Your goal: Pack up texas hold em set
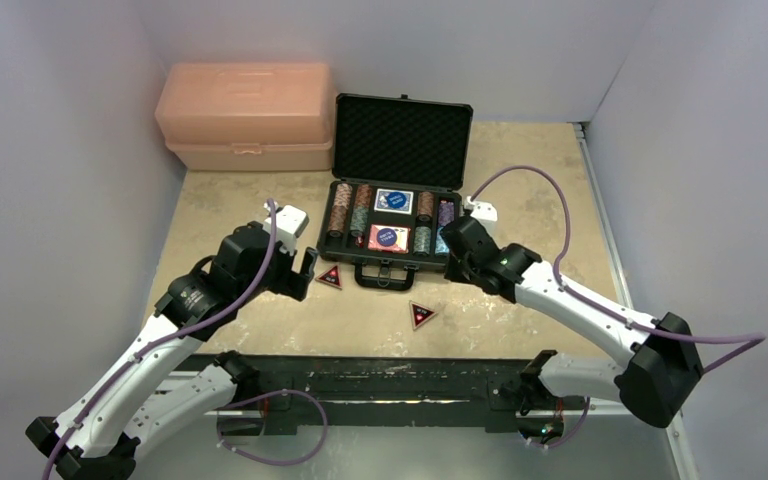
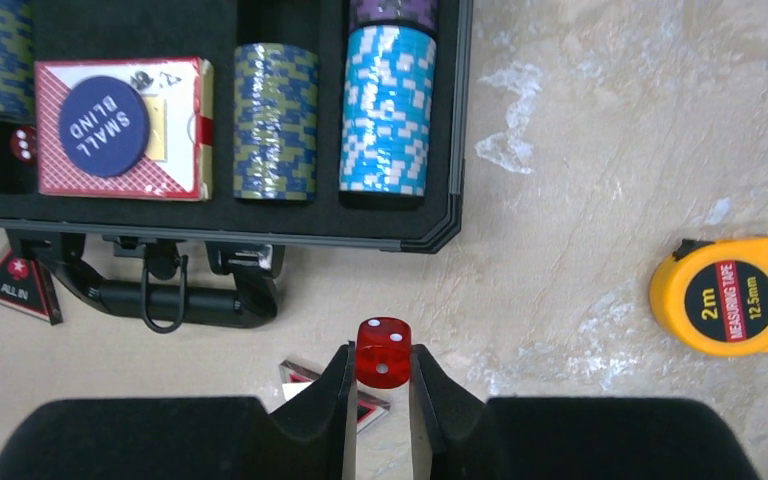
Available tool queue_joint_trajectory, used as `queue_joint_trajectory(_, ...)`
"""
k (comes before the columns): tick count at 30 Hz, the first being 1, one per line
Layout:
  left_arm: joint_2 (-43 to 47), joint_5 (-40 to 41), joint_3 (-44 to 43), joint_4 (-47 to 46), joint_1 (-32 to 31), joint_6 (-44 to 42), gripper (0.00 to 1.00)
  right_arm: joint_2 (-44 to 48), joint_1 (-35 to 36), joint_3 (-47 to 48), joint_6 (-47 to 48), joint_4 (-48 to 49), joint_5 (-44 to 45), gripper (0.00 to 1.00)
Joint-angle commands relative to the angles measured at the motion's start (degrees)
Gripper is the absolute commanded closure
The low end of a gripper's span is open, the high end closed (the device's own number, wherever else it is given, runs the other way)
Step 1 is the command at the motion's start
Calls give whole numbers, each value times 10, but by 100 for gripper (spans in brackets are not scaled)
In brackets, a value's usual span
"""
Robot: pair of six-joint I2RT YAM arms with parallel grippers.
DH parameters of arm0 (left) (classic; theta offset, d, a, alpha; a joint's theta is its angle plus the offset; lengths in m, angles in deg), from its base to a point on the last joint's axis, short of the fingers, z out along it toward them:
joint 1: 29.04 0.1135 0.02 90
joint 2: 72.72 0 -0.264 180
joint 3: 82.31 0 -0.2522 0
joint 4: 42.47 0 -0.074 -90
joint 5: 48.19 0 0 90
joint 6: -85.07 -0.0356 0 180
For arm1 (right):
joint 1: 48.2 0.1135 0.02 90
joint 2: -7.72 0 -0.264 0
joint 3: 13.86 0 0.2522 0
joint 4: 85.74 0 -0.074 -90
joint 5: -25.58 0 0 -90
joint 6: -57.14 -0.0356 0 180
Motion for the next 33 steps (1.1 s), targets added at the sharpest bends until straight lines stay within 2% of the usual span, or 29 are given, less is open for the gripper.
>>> queue_joint_trajectory(1,6,14,-17,-2,-1,2,17,23,3,35,36,37,34,100)
queue_joint_trajectory(10,7,18,-16,-2,-1,2,17,24,3,62,109,105,26,100)
queue_joint_trajectory(17,7,20,-16,-3,-1,2,17,15,3,73,152,206,-19,100)
queue_joint_trajectory(33,22,50,-15,-2,0,1,17,-71,3,121,167,300,-127,100)
